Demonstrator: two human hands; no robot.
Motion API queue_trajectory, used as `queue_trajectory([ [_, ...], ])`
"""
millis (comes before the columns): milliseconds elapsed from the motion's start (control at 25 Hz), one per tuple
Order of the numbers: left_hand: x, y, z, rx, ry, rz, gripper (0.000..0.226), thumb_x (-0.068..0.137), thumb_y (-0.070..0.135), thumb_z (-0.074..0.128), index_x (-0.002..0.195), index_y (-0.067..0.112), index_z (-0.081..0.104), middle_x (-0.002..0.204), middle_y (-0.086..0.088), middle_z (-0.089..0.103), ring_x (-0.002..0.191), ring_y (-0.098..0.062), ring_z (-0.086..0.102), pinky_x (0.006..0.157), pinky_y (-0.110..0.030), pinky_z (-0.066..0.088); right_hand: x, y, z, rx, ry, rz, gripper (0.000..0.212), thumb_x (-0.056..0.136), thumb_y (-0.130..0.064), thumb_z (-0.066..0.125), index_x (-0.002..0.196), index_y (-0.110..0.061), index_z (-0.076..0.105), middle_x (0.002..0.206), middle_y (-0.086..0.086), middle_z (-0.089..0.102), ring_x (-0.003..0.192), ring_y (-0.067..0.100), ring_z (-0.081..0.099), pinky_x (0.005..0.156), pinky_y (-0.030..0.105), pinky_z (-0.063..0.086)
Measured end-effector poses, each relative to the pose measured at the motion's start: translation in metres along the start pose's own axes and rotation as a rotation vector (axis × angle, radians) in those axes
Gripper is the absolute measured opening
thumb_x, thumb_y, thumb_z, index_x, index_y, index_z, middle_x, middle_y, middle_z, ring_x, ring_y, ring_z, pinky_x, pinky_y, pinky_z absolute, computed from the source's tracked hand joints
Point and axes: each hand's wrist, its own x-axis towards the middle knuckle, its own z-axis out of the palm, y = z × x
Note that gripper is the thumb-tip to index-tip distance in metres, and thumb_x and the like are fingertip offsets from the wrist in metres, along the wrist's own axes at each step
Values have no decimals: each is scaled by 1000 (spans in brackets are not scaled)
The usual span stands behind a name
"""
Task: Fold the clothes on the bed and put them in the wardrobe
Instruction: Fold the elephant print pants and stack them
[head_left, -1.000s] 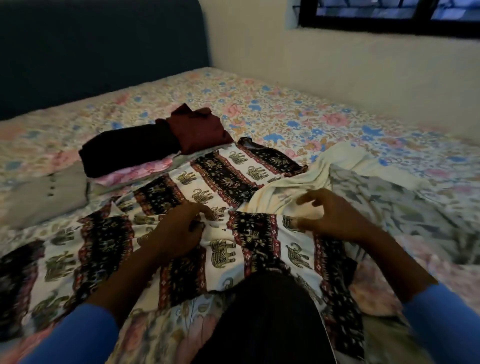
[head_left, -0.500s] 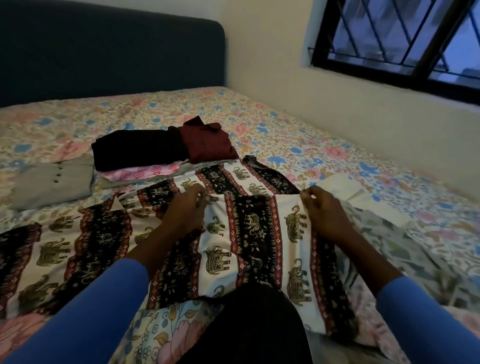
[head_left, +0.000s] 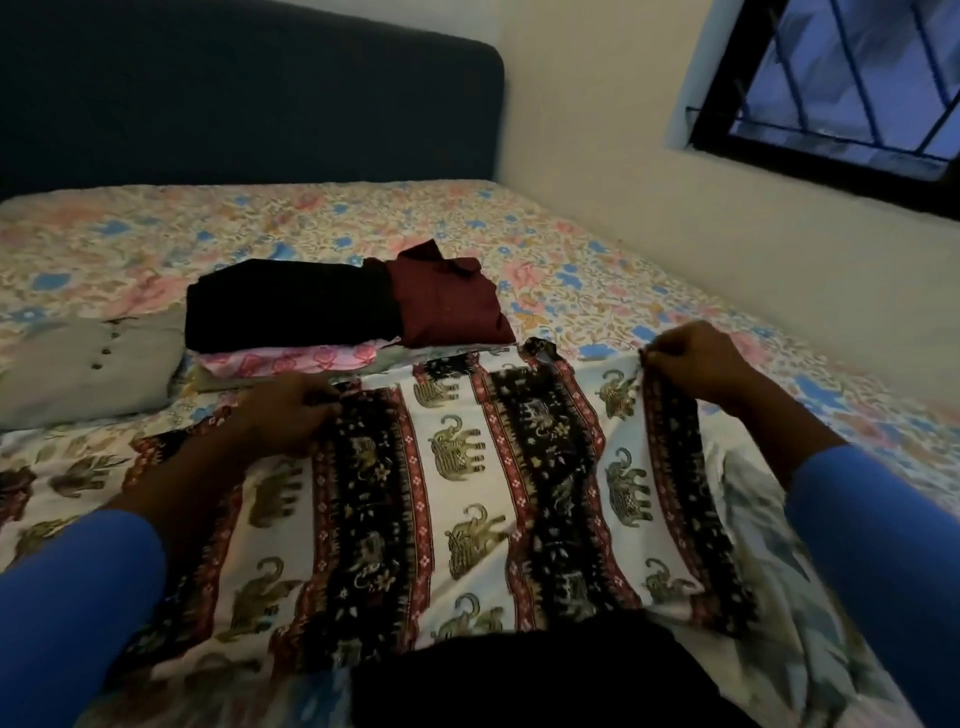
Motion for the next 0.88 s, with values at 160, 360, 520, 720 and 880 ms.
queue_trajectory([
  [160, 45, -14, 15, 64, 176, -12, 15, 101, 28, 63, 110, 19, 70, 100, -1, 68, 80, -9, 56, 68, -26, 41, 87, -30, 41, -132, 176, 54, 27, 98, -26, 64, 120, -16, 76, 122, 13, 72, 113, 35, 65, 95, 43, 51],
  [360, 62, -37, 71, 46, 367, 26, 16, 99, 21, 64, 114, 14, 65, 105, -8, 64, 91, -20, 57, 77, -32, 42, 105, -59, 162, 51, 182, 111, 46, 91, -59, 47, 116, -27, 69, 113, 8, 70, 106, 34, 66, 96, 50, 52],
  [520, 78, -51, 80, -43, 438, -35, 17, 100, 23, 63, 113, 13, 67, 104, -8, 68, 96, -25, 62, 83, -39, 50, 75, -44, 229, -264, -113, -29, 70, 96, -76, 26, 151, -37, 44, 161, 4, 41, 148, 32, 36, 118, 61, 27],
  [720, 48, -51, 52, -275, 383, 25, 28, 94, 19, 70, 121, 17, 61, 124, -3, 52, 104, -17, 56, 84, -27, 44, 67, -59, 214, -297, -8, 173, 62, 101, -60, 38, 145, -19, 50, 153, 18, 46, 140, 40, 43, 114, 60, 36],
  [880, -77, -83, 38, -2, 455, 143, 10, 95, 23, 67, 104, 20, 65, 104, 1, 56, 84, -15, 55, 72, -28, 46, 30, -158, 226, 73, 8, -325, 27, 100, -35, 56, 118, -21, 69, 121, 8, 64, 103, 28, 65, 89, 43, 52],
])
